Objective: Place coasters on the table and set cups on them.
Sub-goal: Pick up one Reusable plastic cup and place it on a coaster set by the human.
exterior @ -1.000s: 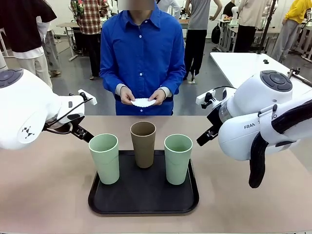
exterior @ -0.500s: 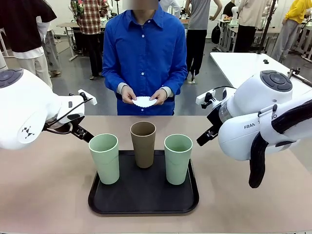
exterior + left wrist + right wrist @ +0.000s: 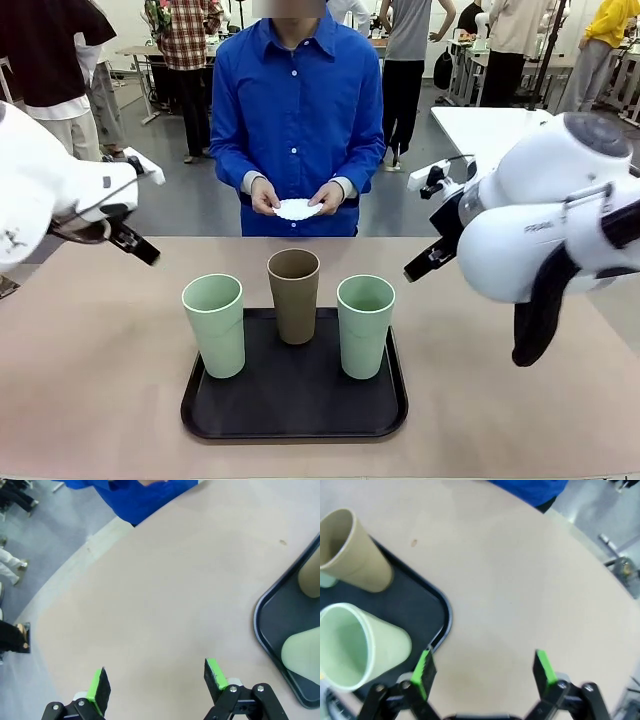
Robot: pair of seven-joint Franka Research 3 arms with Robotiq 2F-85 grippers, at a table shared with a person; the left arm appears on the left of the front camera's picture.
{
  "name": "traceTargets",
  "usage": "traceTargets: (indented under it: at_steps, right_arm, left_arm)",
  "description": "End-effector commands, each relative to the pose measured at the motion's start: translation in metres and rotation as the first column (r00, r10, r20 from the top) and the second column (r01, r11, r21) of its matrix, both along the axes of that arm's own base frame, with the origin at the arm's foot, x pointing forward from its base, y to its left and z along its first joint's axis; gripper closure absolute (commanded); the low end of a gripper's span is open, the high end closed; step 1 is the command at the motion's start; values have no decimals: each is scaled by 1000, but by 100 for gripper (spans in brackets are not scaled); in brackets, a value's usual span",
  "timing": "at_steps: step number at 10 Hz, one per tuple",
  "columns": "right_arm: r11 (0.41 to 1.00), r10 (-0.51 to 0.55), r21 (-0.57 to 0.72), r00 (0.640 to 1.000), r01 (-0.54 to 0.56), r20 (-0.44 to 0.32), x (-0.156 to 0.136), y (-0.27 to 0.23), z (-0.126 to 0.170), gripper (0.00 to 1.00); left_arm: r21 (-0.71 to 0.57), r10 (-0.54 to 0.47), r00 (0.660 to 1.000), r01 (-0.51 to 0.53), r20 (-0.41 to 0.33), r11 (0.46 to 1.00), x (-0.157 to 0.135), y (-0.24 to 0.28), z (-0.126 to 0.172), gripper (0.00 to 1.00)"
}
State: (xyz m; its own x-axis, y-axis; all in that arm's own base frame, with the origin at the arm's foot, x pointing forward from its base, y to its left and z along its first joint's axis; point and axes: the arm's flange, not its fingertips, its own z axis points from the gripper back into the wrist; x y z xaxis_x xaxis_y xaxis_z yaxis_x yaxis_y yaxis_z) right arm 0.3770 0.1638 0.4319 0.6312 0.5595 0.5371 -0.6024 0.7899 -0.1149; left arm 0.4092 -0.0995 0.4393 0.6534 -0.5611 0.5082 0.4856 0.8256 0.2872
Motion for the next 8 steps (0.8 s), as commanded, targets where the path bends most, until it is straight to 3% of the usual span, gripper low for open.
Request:
traceTargets:
  at_steps: [1,2,3,4,6,7,8]
  right_arm:
    - [993,3,-113,995,-14,-98,-59,-2,40,0]
    - [989,-19,-145,991,0,-131,-77,-1,48,0]
    - [980,-39,-199,985,5,-171,-111,-1,55,0]
    - [977,-44,-211,984,6,-173,-129,1,54,0]
    - [982,-31,-191,979,-9,-202,-156,-3,35,0]
    - [970,-28,-241,981,-20,-191,-156,-7,22,0]
    - [974,-40,-226,980,-5,-193,-128,11,73,0]
  left_arm:
    - [-51,-38,997,35,-73,998,-47,-14,38,0]
    - [-78,-58,993,50,-107,996,-61,-17,48,0]
    - [-102,-68,986,52,-155,993,-95,-22,58,0]
    - [-79,-49,985,36,-167,996,-110,-24,66,0]
    - [-21,18,979,-23,-202,1000,-140,-30,59,0]
    - [-30,-22,984,17,-179,999,-148,-34,47,0]
    - [-46,-55,980,47,-190,998,-107,-37,84,0]
